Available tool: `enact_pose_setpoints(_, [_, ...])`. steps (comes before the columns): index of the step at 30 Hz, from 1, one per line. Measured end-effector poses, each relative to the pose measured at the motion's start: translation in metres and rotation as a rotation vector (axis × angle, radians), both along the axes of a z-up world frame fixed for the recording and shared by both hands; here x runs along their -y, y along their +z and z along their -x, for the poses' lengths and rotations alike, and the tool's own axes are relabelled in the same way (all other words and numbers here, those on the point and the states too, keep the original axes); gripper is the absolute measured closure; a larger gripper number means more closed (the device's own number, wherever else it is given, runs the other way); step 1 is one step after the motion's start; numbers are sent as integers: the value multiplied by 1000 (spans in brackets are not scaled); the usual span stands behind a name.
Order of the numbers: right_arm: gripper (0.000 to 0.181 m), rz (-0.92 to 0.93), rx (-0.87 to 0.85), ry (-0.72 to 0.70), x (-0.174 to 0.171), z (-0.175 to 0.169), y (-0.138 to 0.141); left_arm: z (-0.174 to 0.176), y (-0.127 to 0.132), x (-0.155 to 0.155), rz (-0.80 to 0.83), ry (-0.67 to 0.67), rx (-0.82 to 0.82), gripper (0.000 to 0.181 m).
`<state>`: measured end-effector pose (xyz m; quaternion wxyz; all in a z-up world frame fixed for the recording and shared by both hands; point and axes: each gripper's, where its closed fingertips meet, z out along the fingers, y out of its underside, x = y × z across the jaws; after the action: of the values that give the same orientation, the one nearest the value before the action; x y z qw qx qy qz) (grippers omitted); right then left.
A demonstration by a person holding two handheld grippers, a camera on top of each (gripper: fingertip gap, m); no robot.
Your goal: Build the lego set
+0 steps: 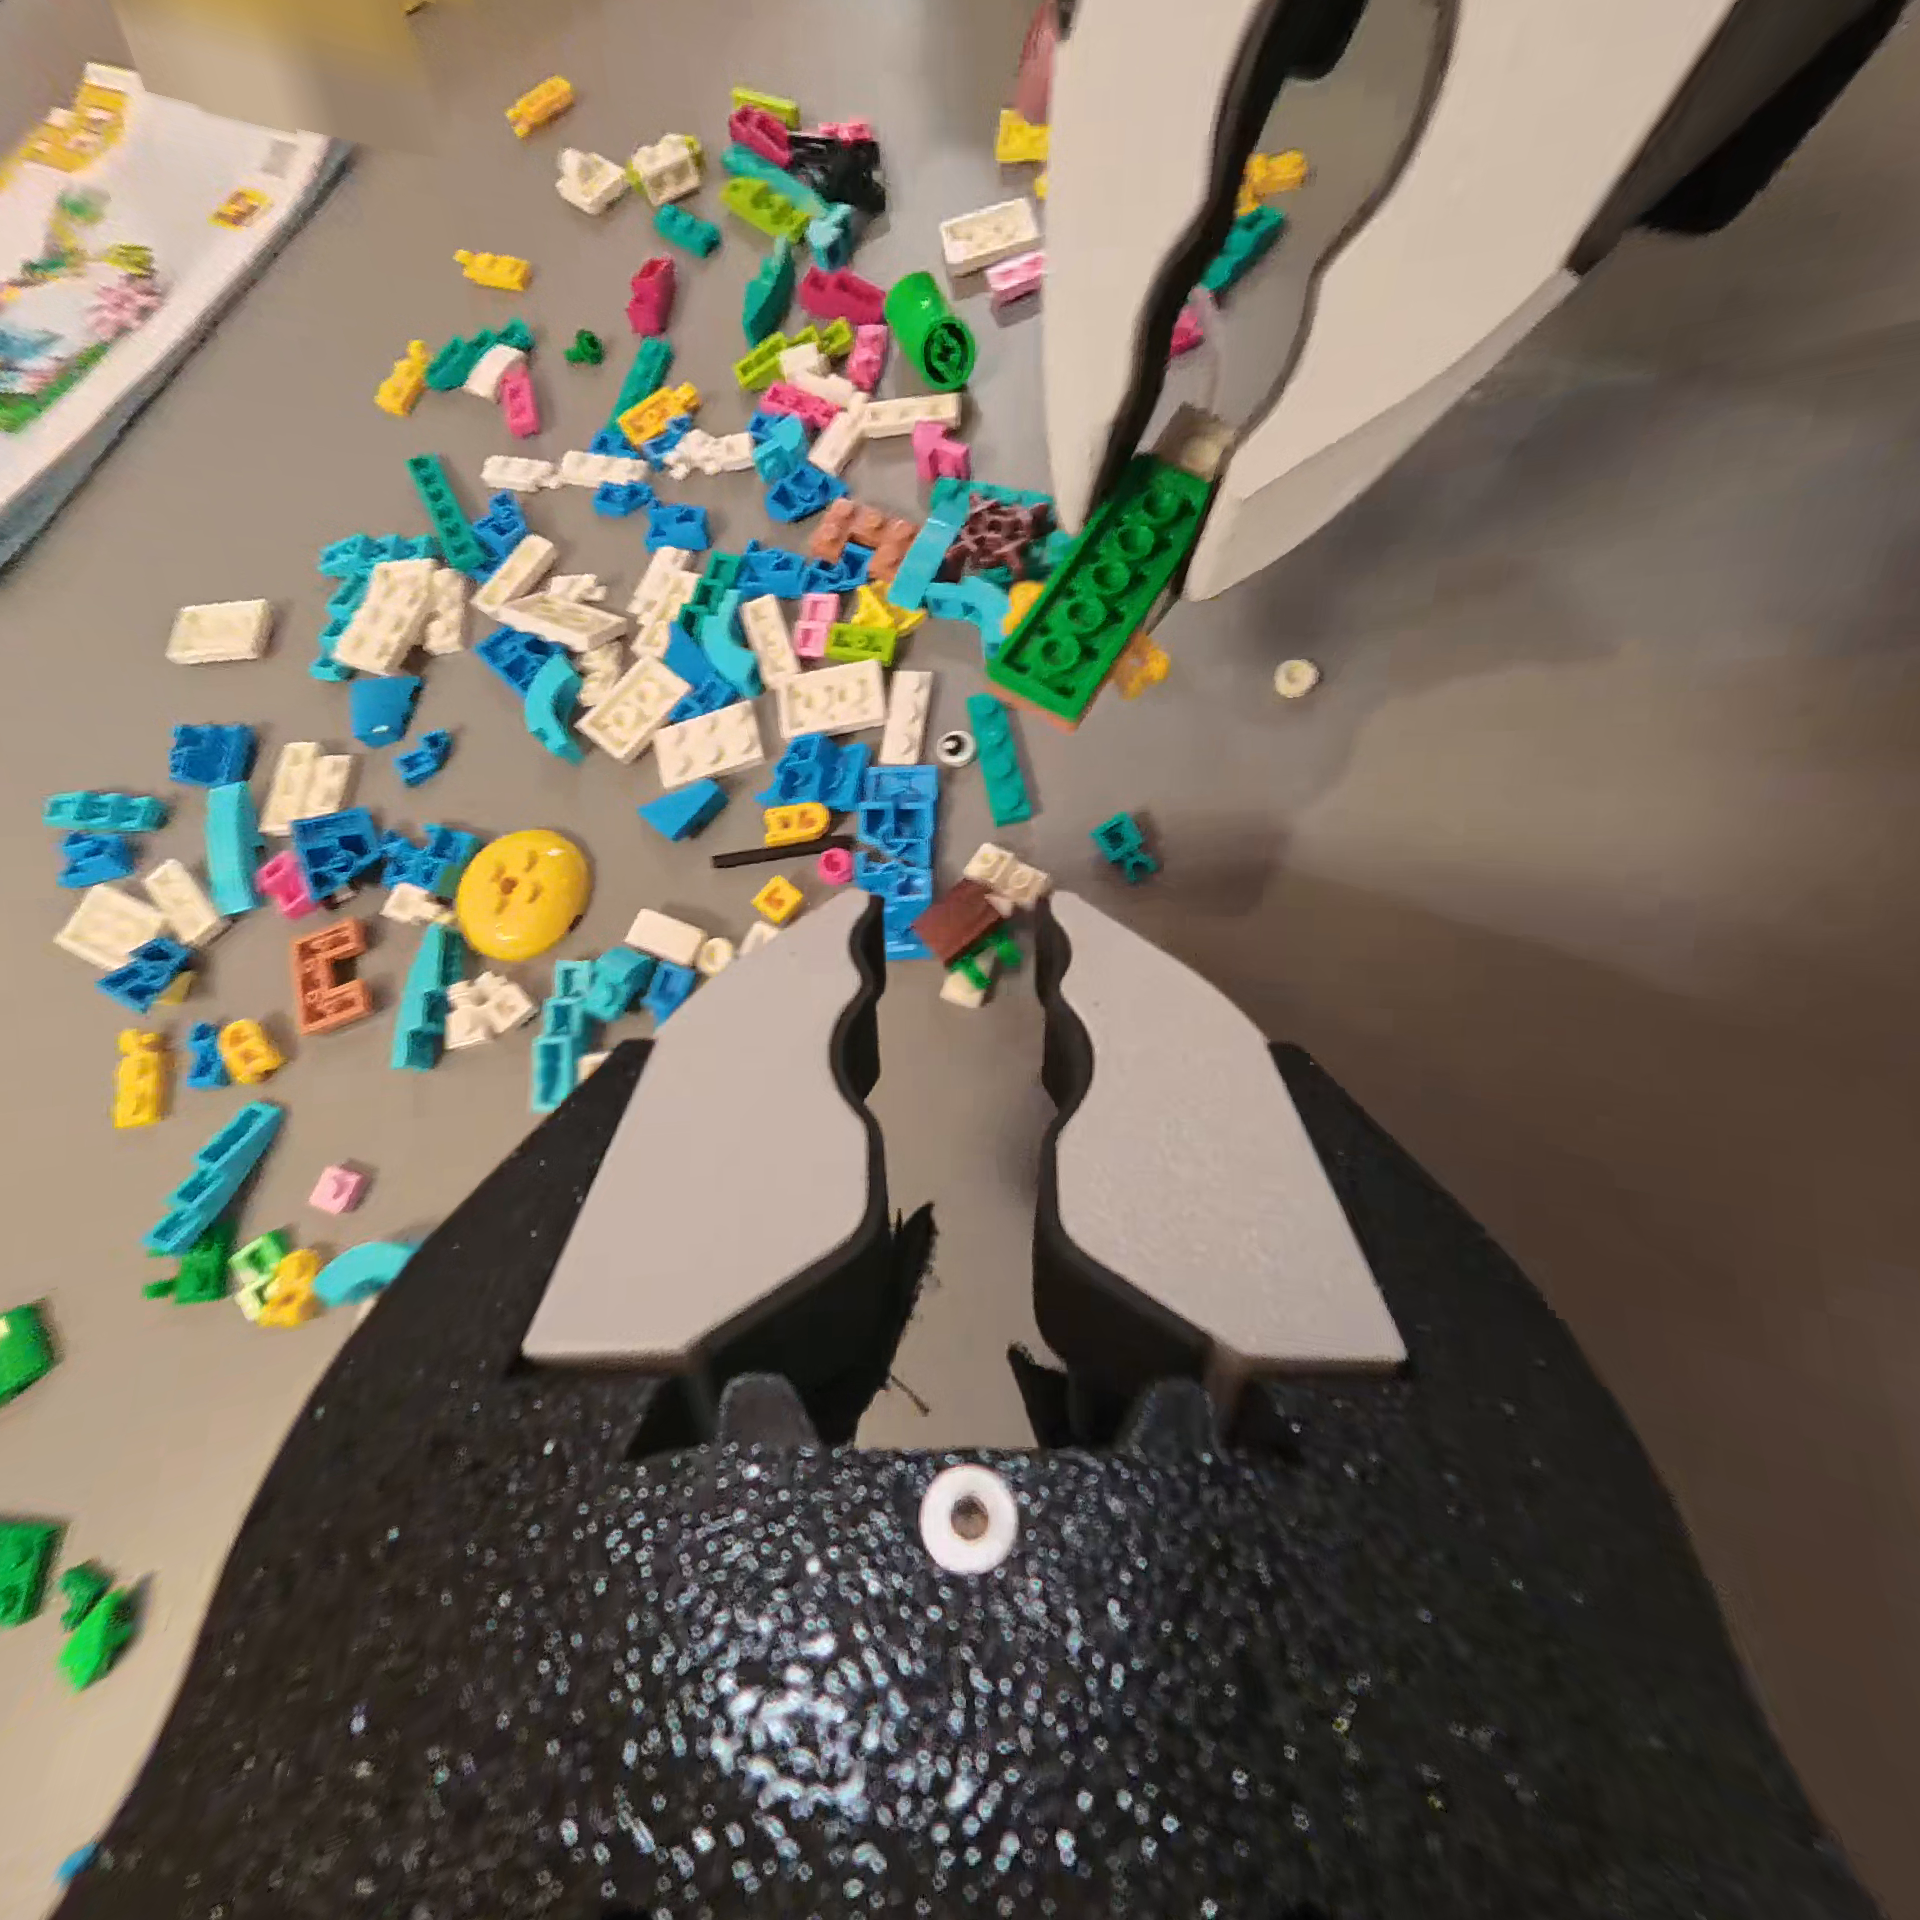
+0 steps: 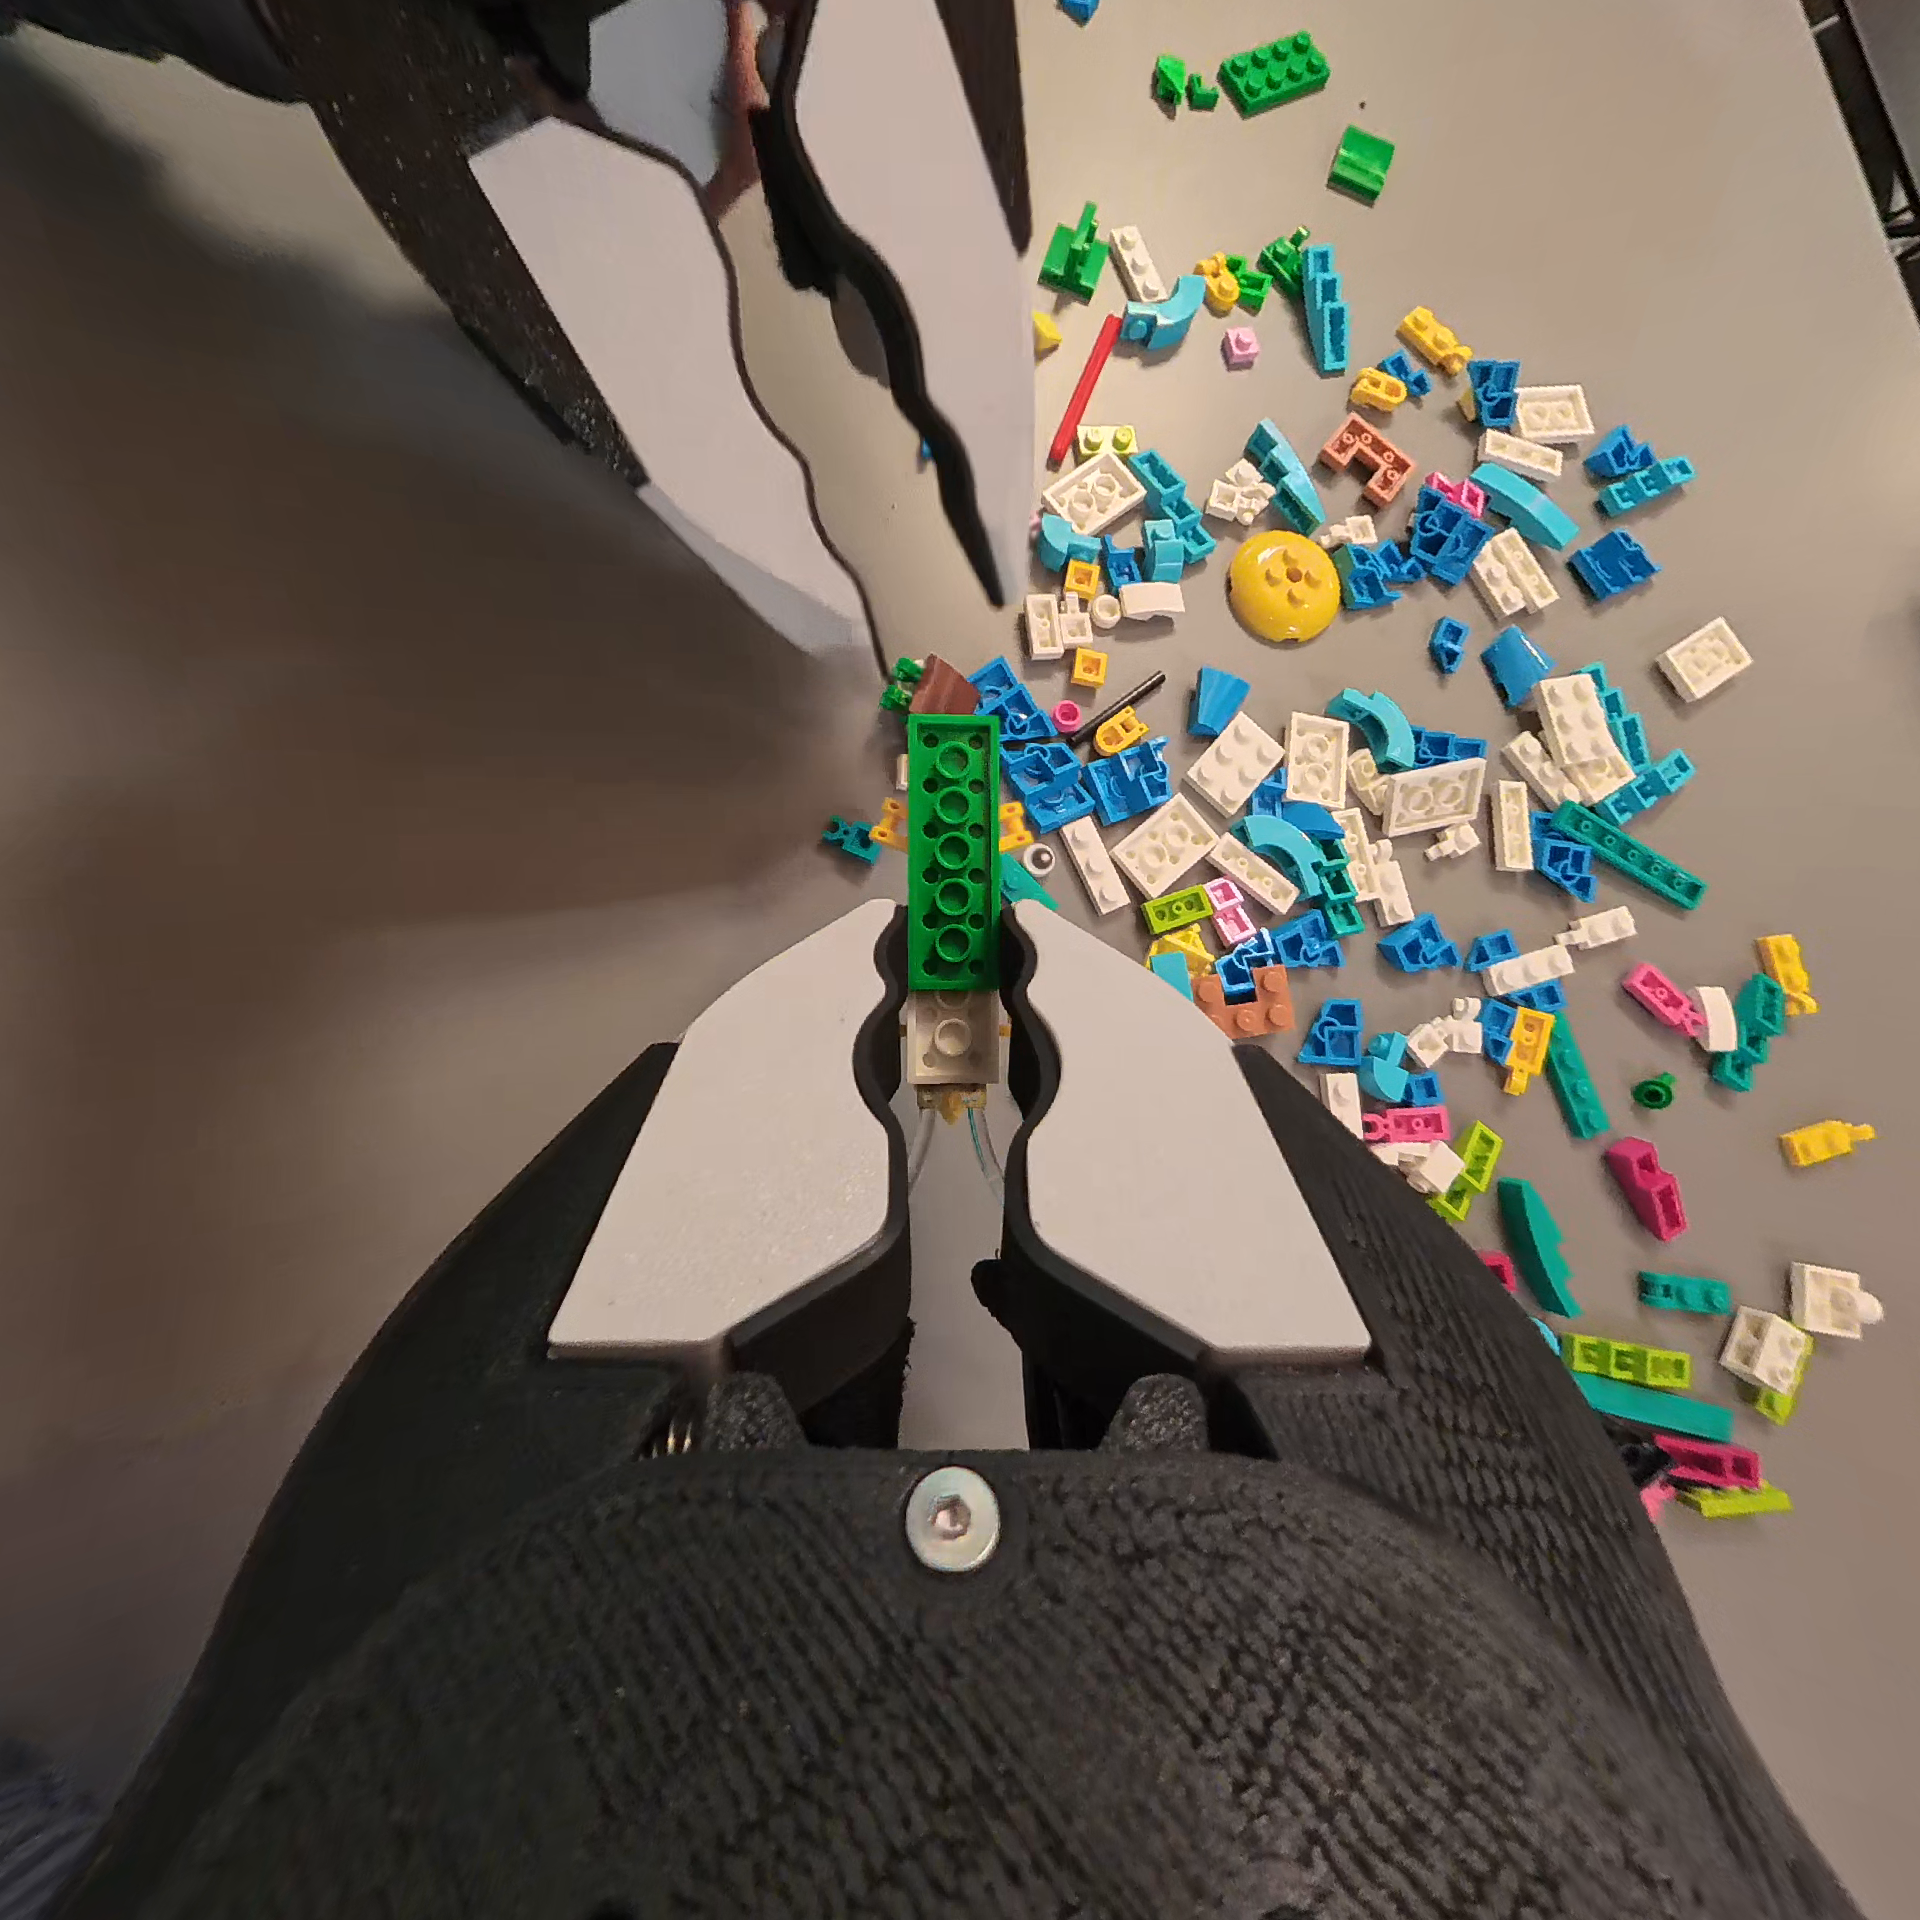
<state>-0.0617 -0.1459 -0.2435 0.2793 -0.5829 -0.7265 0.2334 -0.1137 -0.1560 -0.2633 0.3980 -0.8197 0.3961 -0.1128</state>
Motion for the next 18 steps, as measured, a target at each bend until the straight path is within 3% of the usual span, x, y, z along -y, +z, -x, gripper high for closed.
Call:
enact_pose_setpoints(1, [166,2,1,3,1,0,-1,-3,-3,2,15,-23,-8,154])
enact_pose_setpoints(4, [166,18,-8,10,2,1,-1,5,-14,1,46,-2,-94,152])
enact_pose_setpoints(11, [166,36,-24,8,2,0,1,1,-16,-5,62,42,-59,152])
enact_pose_setpoints(18, [167,41,-29,31,7,2,2,3,-17,-7,30,81,-81,163])
